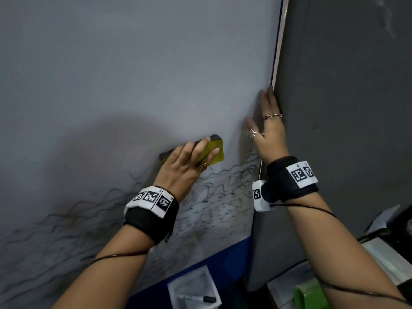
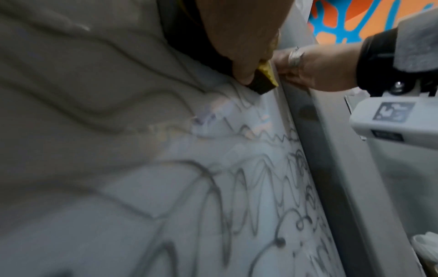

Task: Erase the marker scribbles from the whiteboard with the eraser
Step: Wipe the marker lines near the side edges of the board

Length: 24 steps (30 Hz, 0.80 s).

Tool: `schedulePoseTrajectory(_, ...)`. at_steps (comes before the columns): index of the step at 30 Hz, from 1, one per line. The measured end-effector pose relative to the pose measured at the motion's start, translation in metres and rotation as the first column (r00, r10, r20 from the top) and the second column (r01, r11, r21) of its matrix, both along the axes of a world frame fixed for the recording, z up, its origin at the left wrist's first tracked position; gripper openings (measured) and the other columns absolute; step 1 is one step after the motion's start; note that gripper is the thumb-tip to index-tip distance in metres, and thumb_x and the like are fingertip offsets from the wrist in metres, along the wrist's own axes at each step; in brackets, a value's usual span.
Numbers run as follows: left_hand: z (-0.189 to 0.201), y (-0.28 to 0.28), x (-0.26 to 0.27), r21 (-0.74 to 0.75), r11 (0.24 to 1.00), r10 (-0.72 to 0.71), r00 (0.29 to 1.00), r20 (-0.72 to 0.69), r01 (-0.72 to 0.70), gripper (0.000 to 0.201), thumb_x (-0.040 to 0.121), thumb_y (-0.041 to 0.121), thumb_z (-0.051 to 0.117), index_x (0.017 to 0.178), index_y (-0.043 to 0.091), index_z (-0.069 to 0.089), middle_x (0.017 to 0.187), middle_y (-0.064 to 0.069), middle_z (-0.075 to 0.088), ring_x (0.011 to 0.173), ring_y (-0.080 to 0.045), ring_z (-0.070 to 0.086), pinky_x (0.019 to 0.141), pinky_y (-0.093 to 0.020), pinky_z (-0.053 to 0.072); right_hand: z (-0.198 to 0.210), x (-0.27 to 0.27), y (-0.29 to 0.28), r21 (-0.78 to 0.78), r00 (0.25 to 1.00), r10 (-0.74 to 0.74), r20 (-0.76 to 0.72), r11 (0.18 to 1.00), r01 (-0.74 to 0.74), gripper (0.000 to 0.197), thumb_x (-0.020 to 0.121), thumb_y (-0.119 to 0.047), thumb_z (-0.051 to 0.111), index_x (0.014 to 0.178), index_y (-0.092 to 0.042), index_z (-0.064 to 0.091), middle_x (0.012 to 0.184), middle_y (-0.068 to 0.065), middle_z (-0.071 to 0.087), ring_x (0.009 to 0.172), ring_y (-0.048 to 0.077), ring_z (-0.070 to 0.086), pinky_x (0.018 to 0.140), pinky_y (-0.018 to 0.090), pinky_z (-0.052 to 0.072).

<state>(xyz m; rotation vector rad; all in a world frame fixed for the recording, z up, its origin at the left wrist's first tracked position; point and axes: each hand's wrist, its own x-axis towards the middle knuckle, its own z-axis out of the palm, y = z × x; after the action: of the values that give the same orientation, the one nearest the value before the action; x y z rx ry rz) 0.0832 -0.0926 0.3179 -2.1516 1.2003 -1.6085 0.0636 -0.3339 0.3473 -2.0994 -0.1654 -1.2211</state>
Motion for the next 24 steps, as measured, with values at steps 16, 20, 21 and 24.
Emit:
schedulePoseTrajectory(16, -0.023, 0.045, -0.008, -0.313, 0.940, 0.159, 0.986, 0.042, -0.138, 0.047, 0.096, 0.012, 0.048, 0.138, 0.033, 0.044, 0.138, -0.006, 0.038, 0.110, -0.028, 0.043, 0.092, -0.039, 0.038, -0.016, 0.000, 0.060, -0.086, 0.993, 0.113, 0.011, 0.990, -0.112, 0.056, 0.087, -0.008, 0.036, 0.142, -0.009, 0.037, 0.152, 0.000, 0.013, 0.143, 0.016, 0.004, 0.117, 0.024, 0.010)
schedulePoseTrajectory(20, -0.046, 0.053, -0.010, -0.526, 0.825, 0.238, 0.971, -0.009, -0.208, 0.055, 0.087, 0.014, 0.065, 0.134, 0.034, 0.046, 0.135, -0.008, 0.041, 0.108, -0.031, 0.045, 0.086, -0.041, 0.042, -0.017, 0.005, 0.079, 0.053, 0.994, 0.072, 0.085, 0.996, -0.077, 0.056, 0.087, 0.002, 0.043, 0.141, -0.007, 0.038, 0.152, 0.003, 0.014, 0.143, 0.022, 0.005, 0.118, 0.041, 0.015)
schedulePoseTrajectory(21, -0.055, 0.050, -0.010, -0.495, 0.842, 0.231, 0.972, -0.031, -0.216, 0.057, 0.086, 0.013, 0.065, 0.135, 0.034, 0.044, 0.136, -0.008, 0.039, 0.108, -0.031, 0.045, 0.085, -0.041, 0.042, -0.018, 0.005, 0.090, 0.115, 0.995, 0.054, 0.085, 0.991, -0.064, 0.056, 0.087, 0.002, 0.044, 0.142, -0.007, 0.036, 0.152, 0.005, 0.014, 0.143, 0.024, 0.004, 0.118, 0.042, 0.014)
schedulePoseTrajectory(24, -0.055, 0.051, -0.007, -0.437, 0.882, 0.184, 0.983, -0.026, -0.177, 0.059, 0.086, 0.020, 0.067, 0.137, 0.038, 0.042, 0.132, -0.006, 0.044, 0.106, -0.028, 0.047, 0.085, -0.040, 0.043, -0.016, 0.004, 0.120, 0.228, 1.000, 0.001, 0.017, 0.974, -0.005, 0.063, 0.088, -0.008, 0.047, 0.147, -0.007, 0.023, 0.157, 0.013, 0.007, 0.144, 0.030, -0.001, 0.117, 0.046, 0.005)
